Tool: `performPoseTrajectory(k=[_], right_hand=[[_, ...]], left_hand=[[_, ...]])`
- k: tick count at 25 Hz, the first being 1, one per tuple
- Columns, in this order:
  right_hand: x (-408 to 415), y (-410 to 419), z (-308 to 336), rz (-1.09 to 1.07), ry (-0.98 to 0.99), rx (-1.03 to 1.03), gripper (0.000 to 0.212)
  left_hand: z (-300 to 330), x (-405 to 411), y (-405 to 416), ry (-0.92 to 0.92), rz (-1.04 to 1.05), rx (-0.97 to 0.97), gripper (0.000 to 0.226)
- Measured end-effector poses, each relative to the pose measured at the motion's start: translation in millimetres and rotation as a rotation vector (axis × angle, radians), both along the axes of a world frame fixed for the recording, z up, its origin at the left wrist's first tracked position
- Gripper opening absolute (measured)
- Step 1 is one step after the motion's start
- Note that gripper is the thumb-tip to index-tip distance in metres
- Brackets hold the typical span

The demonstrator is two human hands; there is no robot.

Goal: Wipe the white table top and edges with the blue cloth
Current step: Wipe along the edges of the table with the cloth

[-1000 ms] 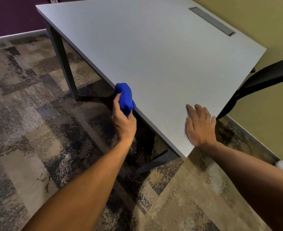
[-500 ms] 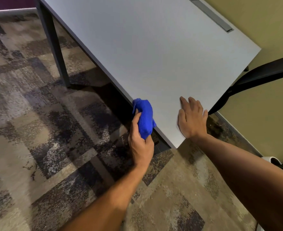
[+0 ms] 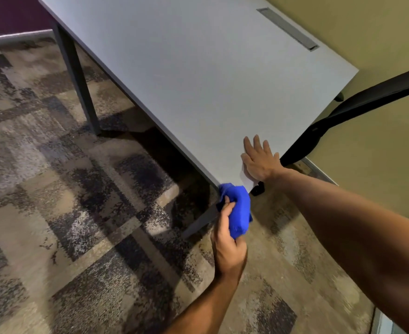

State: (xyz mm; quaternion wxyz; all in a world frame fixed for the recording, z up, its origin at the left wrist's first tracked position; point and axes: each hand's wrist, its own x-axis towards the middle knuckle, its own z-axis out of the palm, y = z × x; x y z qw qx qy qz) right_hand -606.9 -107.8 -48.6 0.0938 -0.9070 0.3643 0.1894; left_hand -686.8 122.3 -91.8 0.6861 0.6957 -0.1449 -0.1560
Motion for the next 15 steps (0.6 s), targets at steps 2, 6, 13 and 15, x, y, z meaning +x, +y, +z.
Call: performPoseTrajectory(k=[2,6,13,15], right_hand=[[-3,4,8,0.049,0.031,0.015,0.066],[-29,8,33,-0.041,-0.077,0.355,0.068],[-94,74,74,-0.598,-0.775,0.558,0.049],[-110,99,80,-0.664,-0.909,0.595,0.050]], left_hand=[[-4,-13,14,-0.037,-0.172,0.026,0.074],[-5,-25,38,-0.032,-0.393,0.058,0.068],[55,-9,80,-0.002,-0.379,0.088,0.075],[74,3,91,0.053,-0.373,0.051,0.070]])
